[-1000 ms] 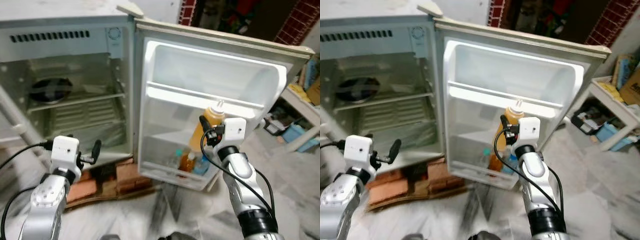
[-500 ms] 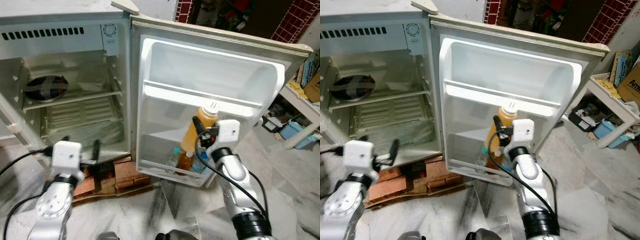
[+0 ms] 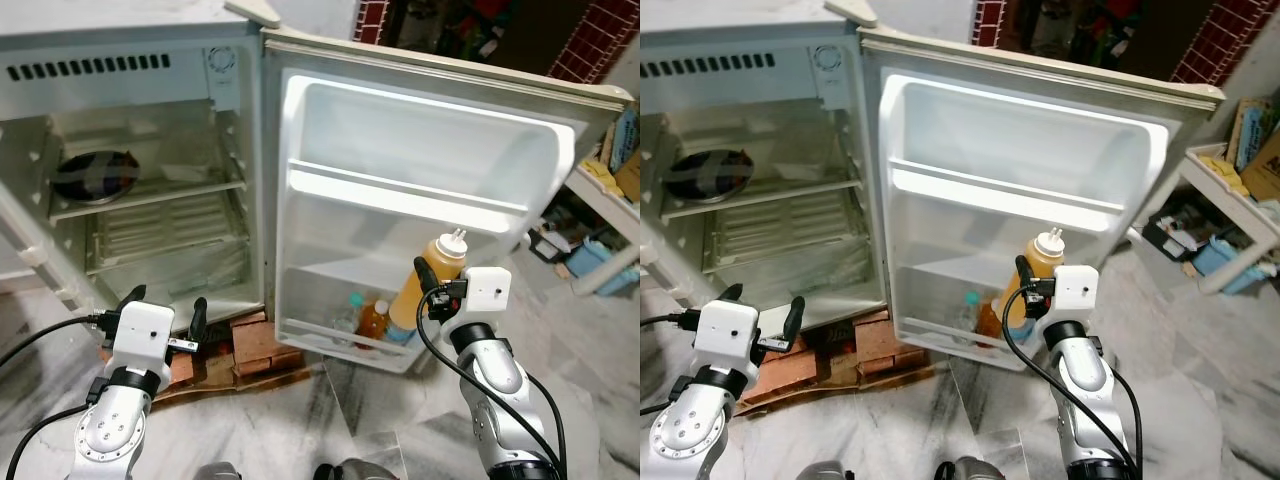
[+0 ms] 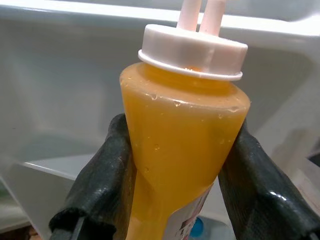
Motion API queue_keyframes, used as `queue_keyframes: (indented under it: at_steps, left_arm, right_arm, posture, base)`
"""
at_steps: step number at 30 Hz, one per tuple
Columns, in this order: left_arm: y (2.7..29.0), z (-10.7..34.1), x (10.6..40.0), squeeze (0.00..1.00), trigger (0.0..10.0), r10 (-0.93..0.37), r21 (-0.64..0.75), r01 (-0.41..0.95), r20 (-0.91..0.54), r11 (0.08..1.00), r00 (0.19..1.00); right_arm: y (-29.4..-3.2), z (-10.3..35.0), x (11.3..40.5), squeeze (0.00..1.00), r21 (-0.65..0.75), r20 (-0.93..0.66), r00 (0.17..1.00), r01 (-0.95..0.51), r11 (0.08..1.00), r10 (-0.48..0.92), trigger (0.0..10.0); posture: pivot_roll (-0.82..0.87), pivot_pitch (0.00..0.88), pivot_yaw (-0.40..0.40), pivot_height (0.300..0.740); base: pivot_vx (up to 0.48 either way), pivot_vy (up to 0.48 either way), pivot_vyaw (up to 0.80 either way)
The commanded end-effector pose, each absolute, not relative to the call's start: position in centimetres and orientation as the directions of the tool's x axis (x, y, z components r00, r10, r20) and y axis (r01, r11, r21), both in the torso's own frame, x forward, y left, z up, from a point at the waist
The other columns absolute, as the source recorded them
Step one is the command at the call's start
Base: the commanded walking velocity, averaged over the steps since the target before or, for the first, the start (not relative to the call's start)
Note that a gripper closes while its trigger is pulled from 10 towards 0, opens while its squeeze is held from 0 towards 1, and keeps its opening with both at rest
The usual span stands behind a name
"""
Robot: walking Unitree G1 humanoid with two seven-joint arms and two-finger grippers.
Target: Restocking fridge
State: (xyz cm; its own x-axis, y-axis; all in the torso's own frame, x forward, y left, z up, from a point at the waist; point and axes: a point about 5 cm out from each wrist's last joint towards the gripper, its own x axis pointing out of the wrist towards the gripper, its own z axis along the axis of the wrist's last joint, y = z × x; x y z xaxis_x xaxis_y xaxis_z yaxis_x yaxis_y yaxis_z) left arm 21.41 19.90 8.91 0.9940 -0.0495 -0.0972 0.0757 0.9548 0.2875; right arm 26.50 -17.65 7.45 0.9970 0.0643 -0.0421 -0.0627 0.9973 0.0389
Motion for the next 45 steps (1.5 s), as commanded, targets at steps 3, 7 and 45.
queue_keyframes:
  at_steps: [3,7,45]
  left_arm:
    - [19.6,8.5,21.7,0.0,10.0,-0.088,0.29,0.122,-0.125,0.949,0.988]
    - [19.5,8.2,22.5,0.0,10.0,-0.149,0.294,0.189,-0.151,0.937,0.977]
    - [18.4,6.5,23.2,0.0,10.0,-0.101,0.21,0.129,-0.138,0.969,0.985]
  right_arm:
    - [-17.6,8.1,26.9,0.0,0.048,0.001,1.0,-0.019,0.999,0.019,10.0]
    - [-17.3,8.0,26.9,0.0,0.066,0.019,1.0,0.023,0.998,-0.025,10.0]
    - [-15.4,8.6,28.8,0.0,0.021,0.05,0.984,-0.174,0.984,0.173,10.0]
  posture:
    - [0.09,0.027,-0.001,0.74]
    - [0.07,0.016,0.057,0.74]
    - [0.06,0.0,-0.045,0.74]
  base:
    - [0.0,0.0,0.0]
    - [0.0,0.0,0.0]
    - [0.088,0.0,0.0]
